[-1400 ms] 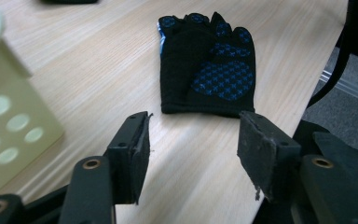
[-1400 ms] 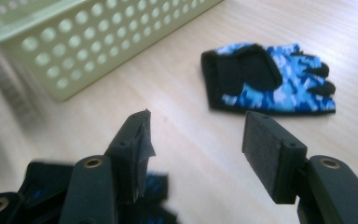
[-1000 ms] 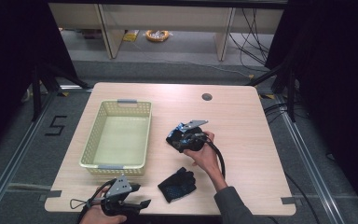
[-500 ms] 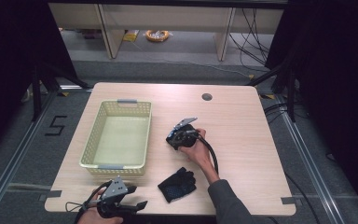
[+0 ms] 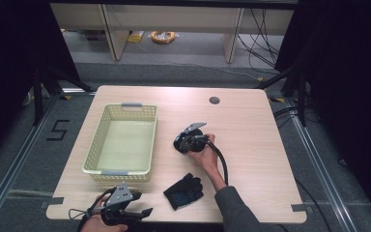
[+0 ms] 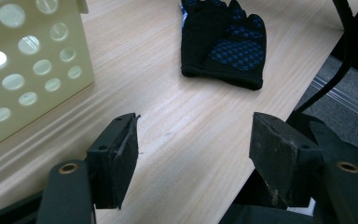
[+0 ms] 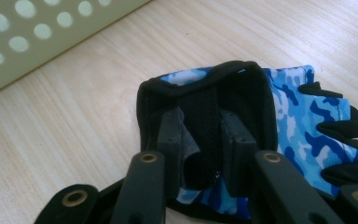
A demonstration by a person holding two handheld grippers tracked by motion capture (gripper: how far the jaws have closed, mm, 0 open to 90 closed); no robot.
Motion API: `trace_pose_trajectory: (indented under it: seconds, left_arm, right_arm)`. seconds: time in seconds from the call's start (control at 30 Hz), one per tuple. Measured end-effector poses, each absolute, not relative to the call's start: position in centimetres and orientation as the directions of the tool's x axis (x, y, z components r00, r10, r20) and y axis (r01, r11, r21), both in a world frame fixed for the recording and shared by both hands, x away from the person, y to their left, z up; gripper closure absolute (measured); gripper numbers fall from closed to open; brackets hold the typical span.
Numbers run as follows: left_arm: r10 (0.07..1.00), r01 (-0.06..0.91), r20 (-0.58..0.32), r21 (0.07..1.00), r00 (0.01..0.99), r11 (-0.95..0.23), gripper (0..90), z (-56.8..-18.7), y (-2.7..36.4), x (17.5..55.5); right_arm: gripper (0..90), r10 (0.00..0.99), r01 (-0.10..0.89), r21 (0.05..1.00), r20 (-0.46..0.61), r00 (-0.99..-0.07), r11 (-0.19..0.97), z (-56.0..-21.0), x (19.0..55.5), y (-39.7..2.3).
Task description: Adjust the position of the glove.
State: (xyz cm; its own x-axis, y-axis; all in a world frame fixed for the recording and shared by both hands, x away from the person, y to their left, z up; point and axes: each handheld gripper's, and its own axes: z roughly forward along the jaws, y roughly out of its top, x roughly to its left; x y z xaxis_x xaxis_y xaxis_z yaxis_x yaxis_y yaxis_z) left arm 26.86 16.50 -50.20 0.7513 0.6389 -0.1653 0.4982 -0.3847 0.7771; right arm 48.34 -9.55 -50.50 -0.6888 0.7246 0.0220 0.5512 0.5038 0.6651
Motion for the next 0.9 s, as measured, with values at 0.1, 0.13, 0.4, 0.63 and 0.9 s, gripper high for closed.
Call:
trace_pose_trajectory:
  seconds: [0.1, 0.13, 0.4, 0.63, 0.9]
  left_arm:
    - [0.641, 0.501, -0.165, 0.774, 0.75, -0.387, 32.6, -50.2, 16.6, 26.9]
    - [0.65, 0.512, -0.177, 0.775, 0.739, -0.37, 32.6, -50.3, 16.6, 26.9]
    - [0.645, 0.516, -0.179, 0.767, 0.743, -0.381, 32.5, -50.2, 16.6, 26.9]
    - [0.65, 0.501, -0.169, 0.784, 0.741, -0.367, 32.5, -50.3, 16.6, 27.0]
    - [0.659, 0.518, -0.18, 0.775, 0.73, -0.362, 30.9, -50.2, 16.7, 27.0]
  right_arm:
    - [74.2, 0.729, 0.55, 0.671, 0.02, -0.684, 0.498, -50.4, 48.2, -9.5]
    - [74.2, 0.725, 0.547, 0.664, 0.012, -0.689, 0.509, -50.1, 48.2, -9.6]
    - [74.2, 0.732, 0.495, 0.726, -0.017, -0.681, 0.478, -47.0, 46.8, -10.5]
    - [74.1, 0.713, 0.469, 0.743, -0.014, -0.701, 0.477, -44.5, 44.7, -10.6]
    - [74.0, 0.699, 0.458, 0.757, 0.001, -0.715, 0.467, -43.8, 41.5, -11.1]
